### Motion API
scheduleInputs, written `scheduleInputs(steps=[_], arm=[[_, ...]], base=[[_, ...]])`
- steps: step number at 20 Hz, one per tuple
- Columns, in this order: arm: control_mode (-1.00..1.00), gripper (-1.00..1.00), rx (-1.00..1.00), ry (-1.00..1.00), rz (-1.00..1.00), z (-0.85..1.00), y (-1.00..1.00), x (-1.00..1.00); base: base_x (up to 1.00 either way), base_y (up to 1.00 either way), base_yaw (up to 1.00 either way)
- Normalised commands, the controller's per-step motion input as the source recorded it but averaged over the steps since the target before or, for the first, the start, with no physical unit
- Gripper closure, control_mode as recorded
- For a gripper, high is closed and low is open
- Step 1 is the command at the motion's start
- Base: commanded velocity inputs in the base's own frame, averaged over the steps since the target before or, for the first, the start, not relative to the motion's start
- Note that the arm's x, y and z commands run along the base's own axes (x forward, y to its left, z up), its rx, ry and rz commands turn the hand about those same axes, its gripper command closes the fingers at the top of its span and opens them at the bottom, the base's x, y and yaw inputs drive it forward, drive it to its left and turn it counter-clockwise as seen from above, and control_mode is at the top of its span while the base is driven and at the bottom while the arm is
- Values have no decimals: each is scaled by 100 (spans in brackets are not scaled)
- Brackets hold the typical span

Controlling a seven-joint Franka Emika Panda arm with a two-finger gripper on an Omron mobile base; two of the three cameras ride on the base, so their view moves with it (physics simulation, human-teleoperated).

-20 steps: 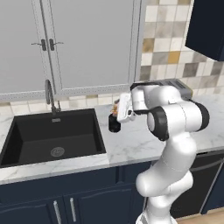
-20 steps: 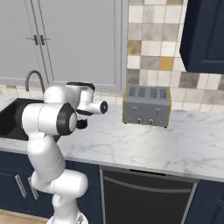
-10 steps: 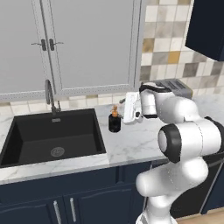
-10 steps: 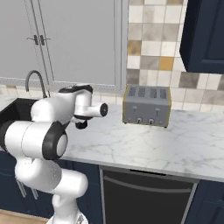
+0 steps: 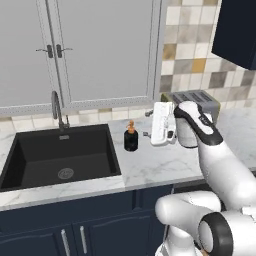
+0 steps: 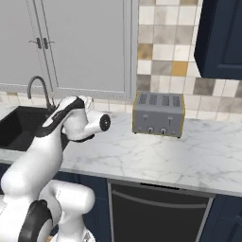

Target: Restock the sink supplies by placing the sponge and soap dispenser on the counter and next to the sink. Make sure the soap dispenser is upright.

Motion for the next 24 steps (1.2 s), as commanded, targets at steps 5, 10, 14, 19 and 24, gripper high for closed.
scheduleInputs(steps=[5, 10, 14, 19, 24], arm=[[-100, -100, -35, -16, 6, 57, -34, -100], [-100, -100, -73, -27, 25, 34, -58, -100], [-100, -100, -83, -19, 36, 16, -36, -94], [-100, -100, -83, -8, 38, 1, -15, -74], [-100, -100, -67, 0, 33, -15, -9, -51]], base=[[0, 0, 0], [0, 0, 0], [0, 0, 0], [0, 0, 0], [0, 0, 0]])
